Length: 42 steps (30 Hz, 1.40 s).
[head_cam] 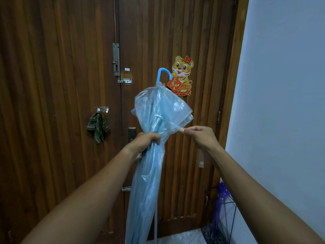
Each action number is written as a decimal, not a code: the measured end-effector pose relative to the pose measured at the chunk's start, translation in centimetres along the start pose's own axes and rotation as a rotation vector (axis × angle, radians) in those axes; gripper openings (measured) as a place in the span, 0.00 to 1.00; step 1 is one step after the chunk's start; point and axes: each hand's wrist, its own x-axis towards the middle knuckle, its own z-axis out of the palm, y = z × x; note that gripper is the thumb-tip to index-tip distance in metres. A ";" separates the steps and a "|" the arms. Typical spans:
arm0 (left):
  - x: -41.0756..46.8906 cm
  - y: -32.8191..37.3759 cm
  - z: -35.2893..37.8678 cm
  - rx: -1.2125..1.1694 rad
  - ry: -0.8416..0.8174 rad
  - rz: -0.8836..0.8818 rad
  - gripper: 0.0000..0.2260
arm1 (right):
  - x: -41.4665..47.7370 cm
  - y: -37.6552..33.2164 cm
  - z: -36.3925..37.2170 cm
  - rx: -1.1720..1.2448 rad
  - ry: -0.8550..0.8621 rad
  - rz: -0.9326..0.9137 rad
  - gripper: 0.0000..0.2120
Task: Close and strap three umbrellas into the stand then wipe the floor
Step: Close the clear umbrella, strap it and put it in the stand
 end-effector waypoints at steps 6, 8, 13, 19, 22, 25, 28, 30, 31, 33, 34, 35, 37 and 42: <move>-1.7 0.7 1.2 -0.199 -0.359 -0.015 0.15 | -0.5 0.3 0.2 0.058 -0.076 0.147 0.25; -1.8 0.6 1.8 -0.301 -0.478 -0.035 0.14 | -1.0 -0.1 0.4 0.101 -0.131 0.120 0.23; -2.3 1.1 3.0 -0.406 -0.677 -0.131 0.15 | -0.3 0.3 -0.2 0.365 -0.379 0.108 0.08; -1.4 0.9 3.2 -0.313 -0.835 -0.182 0.23 | 0.7 0.6 -1.3 0.366 -0.425 0.099 0.24; -1.0 0.4 2.9 -0.260 -0.799 -0.180 0.27 | 0.5 0.3 -1.0 0.363 -0.337 0.077 0.23; -0.6 -0.3 2.1 -0.156 -0.548 -0.162 0.21 | 0.6 0.1 -1.0 0.196 -0.133 0.015 0.18; -0.4 -1.4 2.7 0.015 -0.452 -0.055 0.26 | 0.8 0.8 -0.5 -0.010 -0.014 -0.023 0.17; -0.3 -2.2 4.5 0.195 -0.311 0.116 0.36 | 0.5 0.9 0.5 -0.063 -0.014 -0.045 0.22; -0.3 -2.7 5.3 0.199 -0.201 0.173 0.36 | 0.3 0.6 1.0 -0.087 -0.027 -0.063 0.26; -0.3 -3.4 6.3 0.163 0.032 0.201 0.26 | 0.3 -0.1 1.4 -0.173 -0.081 -0.109 0.31; -0.6 -3.3 6.4 0.148 0.116 0.174 0.20 | 0.3 -0.6 1.3 -0.243 -0.097 -0.132 0.31; -1.0 -3.2 6.3 0.138 0.167 0.145 0.15 | 0.3 -1.1 1.1 -0.327 -0.097 -0.153 0.30; -1.1 -3.0 5.6 0.150 0.208 0.126 0.09 | 0.1 -2.2 0.6 -0.540 -0.042 -0.195 0.32; -1.4 -2.0 4.1 0.056 0.215 0.065 0.08 | -0.1 -3.5 -0.7 -0.609 -0.028 -0.220 0.22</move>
